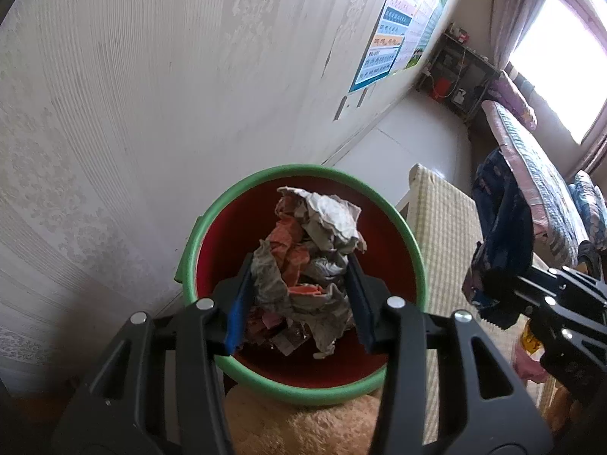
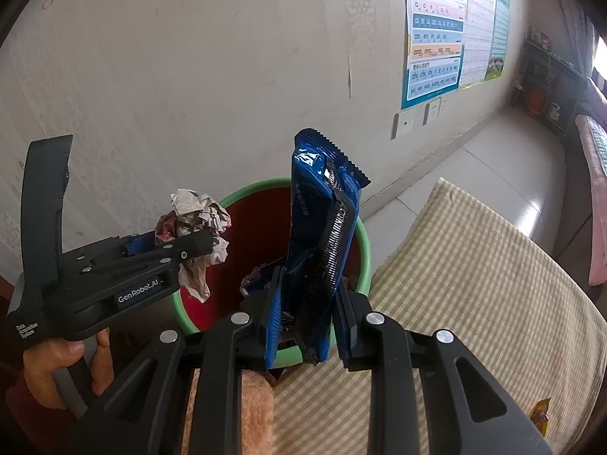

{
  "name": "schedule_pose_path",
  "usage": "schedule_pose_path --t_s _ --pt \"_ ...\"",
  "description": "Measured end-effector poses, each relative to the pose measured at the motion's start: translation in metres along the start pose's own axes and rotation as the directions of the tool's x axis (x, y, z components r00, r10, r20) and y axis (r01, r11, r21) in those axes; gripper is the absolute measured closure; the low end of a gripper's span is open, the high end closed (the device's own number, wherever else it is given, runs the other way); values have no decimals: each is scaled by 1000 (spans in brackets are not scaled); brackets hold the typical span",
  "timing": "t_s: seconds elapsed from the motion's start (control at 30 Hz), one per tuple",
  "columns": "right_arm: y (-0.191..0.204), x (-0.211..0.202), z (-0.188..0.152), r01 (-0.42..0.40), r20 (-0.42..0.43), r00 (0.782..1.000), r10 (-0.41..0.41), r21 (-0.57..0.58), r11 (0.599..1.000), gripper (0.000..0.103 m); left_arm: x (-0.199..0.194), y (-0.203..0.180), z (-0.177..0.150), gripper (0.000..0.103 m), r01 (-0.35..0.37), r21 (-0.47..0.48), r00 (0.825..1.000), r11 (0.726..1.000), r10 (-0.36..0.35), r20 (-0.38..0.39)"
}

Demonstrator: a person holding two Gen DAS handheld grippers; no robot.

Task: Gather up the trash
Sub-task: 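Carry the crumpled wrapper and dark blue snack bag over the red bin, then open the left gripper while the right gripper opens, dropping both items into the bin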

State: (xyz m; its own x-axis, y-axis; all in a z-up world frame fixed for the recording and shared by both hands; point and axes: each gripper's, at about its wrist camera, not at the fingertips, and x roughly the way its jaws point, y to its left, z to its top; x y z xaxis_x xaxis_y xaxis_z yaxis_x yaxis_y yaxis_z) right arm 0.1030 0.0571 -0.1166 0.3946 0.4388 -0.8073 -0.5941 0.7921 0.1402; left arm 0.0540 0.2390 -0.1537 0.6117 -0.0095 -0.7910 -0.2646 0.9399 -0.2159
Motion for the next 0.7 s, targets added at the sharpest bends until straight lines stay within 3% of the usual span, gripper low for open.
schedule_pose_path --t_s 0.43,0.57,0.7 --pt "2 9 1 0 -15 1000 0 -13 1000 72 10 -3 3 59 -9 -4 1000 1000 9 -19" --pt "2 10 1 6 -11 1000 -6 -14 1000 62 13 -3 4 57 -14 -3 1000 1000 14 -25" --pt "0 9 2 13 -4 1000 -13 -10 1000 58 16 -3 4 39 -31 -7 999 999 31 -23"
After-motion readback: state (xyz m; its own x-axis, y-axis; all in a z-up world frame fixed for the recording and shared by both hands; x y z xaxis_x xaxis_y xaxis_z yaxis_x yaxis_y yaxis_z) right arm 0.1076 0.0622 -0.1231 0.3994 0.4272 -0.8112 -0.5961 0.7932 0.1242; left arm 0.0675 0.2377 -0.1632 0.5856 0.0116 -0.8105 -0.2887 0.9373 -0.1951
